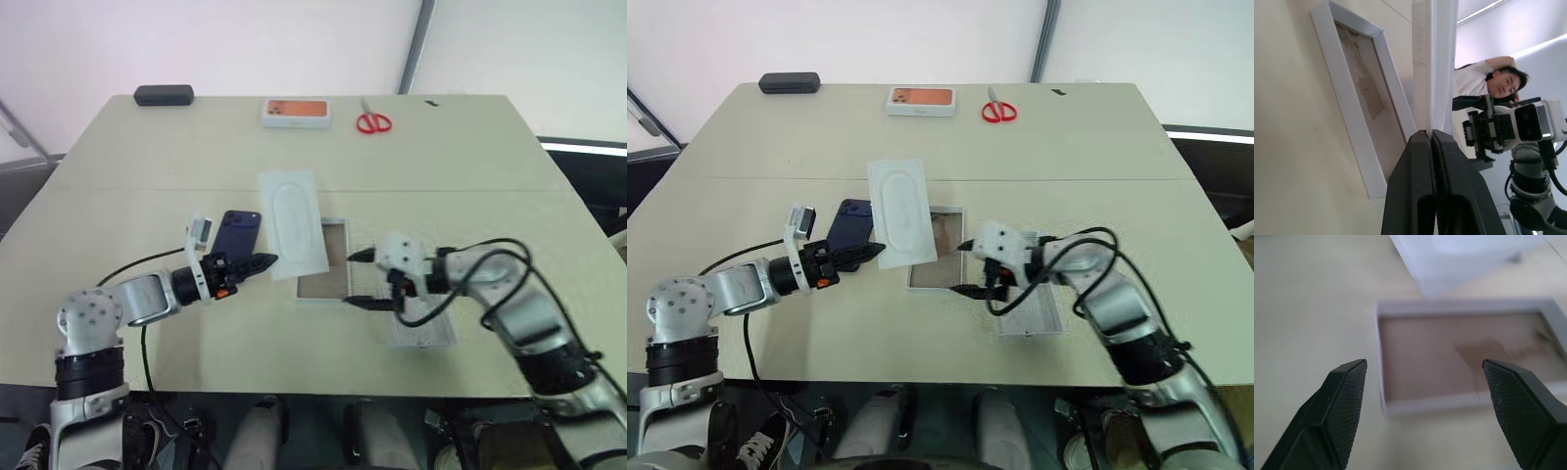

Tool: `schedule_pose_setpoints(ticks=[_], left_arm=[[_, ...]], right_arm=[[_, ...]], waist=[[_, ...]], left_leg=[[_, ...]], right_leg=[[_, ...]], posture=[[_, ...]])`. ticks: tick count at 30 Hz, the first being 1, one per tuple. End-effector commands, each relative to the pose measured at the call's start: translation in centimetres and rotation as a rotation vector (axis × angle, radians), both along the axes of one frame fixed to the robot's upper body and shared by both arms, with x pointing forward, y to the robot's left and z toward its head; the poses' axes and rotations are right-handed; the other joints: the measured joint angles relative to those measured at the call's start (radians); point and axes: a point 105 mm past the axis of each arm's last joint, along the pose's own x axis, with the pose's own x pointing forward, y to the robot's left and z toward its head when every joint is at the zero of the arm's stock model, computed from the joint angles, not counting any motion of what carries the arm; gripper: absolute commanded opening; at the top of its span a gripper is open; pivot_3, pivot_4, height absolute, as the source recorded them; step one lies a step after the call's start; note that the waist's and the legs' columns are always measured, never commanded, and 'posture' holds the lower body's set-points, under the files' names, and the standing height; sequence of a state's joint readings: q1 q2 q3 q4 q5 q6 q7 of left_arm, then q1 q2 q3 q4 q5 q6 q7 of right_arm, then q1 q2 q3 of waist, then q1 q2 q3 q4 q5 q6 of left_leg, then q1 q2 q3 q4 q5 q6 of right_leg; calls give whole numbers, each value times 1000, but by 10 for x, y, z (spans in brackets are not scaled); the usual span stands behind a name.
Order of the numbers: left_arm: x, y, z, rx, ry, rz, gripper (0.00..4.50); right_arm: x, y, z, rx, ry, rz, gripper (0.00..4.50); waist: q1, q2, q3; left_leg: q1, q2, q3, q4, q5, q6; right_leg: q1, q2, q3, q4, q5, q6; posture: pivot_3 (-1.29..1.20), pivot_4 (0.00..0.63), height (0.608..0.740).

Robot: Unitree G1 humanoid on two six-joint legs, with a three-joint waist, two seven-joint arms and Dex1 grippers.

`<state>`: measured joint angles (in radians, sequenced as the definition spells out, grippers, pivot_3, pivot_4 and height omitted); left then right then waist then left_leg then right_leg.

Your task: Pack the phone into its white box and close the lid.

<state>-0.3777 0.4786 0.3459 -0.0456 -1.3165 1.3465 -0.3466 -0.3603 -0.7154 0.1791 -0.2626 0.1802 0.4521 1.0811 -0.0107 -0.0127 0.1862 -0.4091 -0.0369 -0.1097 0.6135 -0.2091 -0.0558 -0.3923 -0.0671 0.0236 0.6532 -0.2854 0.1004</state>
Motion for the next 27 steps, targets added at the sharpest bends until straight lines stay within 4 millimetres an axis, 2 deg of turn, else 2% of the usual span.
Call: schedule_pose_setpoints(ticks=[1, 4, 8, 14, 17, 22, 27], left_arm=[[-2, -5, 6, 1, -27, -45, 0], [0, -14, -3, 43, -23, -84, 0], [7, -21, -16, 54, 6, -107, 0], [17, -20, -13, 31, -24, -122, 0], [12, -25, -12, 26, -30, -173, 914], [12, -27, -14, 60, -60, -186, 3489], [17, -20, -11, 83, -81, -166, 3489]], right_arm=[[-1, -10, 9, 7, -47, -18, 3995], [9, -26, 19, 37, -64, -97, 3995], [10, -36, 25, 50, -86, -147, 3995], [8, -39, 21, 26, -84, -165, 3995], [10, -39, 20, 19, -92, -171, 4036], [9, -36, 21, 31, -95, -175, 4036], [9, -36, 23, 43, -100, -183, 4036]], waist=[[-5, 0, 0], [-6, 0, 0], [-1, 0, 0], [-3, 0, 0], [-3, 0, 0], [-2, 0, 0], [-3, 0, 0]], left_leg=[[0, 0, 0, 0, 0, 0], [0, 0, 2, 0, 0, 0], [0, 0, 2, 0, 0, 0], [0, 0, 1, 0, 0, 0], [0, 0, 1, 0, 0, 0], [0, 0, 1, 0, 0, 0], [0, 0, 1, 0, 0, 0]], right_leg=[[0, 0, 0, 0, 0, 0], [-1, 1, 1, 0, 0, 0], [-1, 1, 1, 0, 0, 0], [-1, 1, 0, 0, 0, 0], [-1, 1, 1, 0, 0, 0], [-1, 1, 1, 0, 0, 0], [-1, 1, 1, 0, 0, 0]], posture=[[0, 150, 740], [0, 150, 740], [0, 150, 740], [0, 150, 740], [0, 150, 740], [0, 150, 740], [0, 150, 740]])
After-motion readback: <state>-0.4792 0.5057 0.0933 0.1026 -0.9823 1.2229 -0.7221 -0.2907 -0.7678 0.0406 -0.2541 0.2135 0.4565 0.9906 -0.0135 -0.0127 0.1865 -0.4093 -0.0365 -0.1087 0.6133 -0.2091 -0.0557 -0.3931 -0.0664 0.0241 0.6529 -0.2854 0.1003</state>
